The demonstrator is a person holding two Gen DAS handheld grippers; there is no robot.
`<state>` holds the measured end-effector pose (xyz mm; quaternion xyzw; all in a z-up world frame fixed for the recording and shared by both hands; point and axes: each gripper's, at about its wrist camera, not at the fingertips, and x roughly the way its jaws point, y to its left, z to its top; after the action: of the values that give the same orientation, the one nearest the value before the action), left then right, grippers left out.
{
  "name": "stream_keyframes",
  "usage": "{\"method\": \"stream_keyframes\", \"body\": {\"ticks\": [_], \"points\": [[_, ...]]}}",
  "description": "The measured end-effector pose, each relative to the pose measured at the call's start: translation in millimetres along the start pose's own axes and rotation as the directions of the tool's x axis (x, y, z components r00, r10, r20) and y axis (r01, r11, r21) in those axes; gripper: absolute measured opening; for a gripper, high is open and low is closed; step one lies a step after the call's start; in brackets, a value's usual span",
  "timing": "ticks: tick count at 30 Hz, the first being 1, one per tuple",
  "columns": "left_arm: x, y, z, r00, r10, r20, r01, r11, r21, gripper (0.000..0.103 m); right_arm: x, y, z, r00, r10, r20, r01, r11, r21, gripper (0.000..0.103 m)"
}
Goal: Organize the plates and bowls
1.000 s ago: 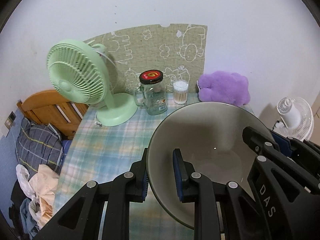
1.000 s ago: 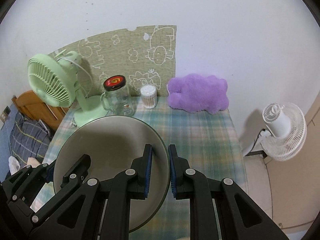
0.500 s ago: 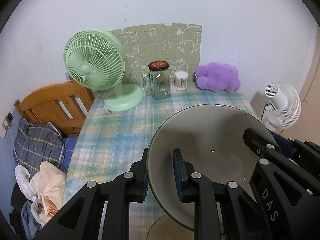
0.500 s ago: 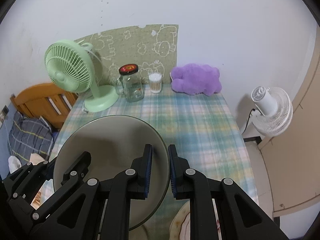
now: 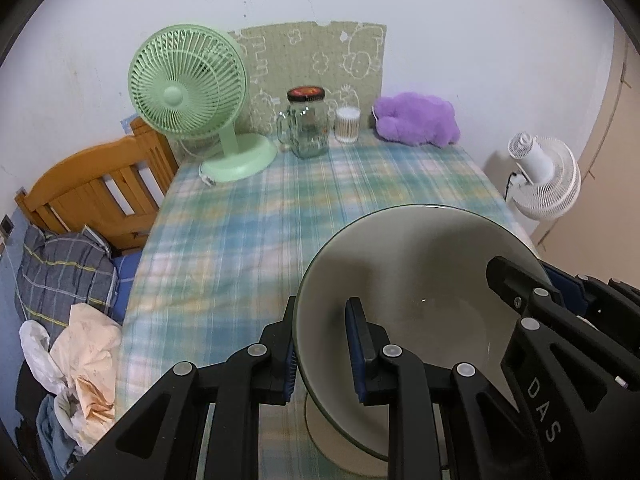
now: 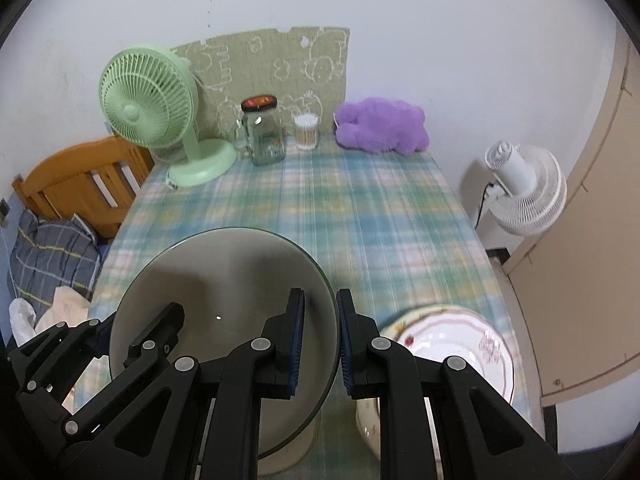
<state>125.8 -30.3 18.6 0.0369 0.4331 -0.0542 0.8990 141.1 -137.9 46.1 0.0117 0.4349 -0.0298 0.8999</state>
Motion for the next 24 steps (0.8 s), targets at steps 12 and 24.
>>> {"method": "stream_keyframes", "body": {"ticks": [12,24], "points": [[18.9,3.8,-43.2,0.996,-0.027,-0.084,0.026,1.0,-0.015,0.019,14.2,5.1,-45.9,0.996,-0.011,-0.087,0.011,1.0,0.007,0.019],[47.7,12.4,-63.1,0.985,-0.032,-0.171,0.03,0.999,-0.019,0.019,45.5,13.4,-66.9,0.986,-0.003,-0.169,0.004,1.0,0.006,0.019]]}}
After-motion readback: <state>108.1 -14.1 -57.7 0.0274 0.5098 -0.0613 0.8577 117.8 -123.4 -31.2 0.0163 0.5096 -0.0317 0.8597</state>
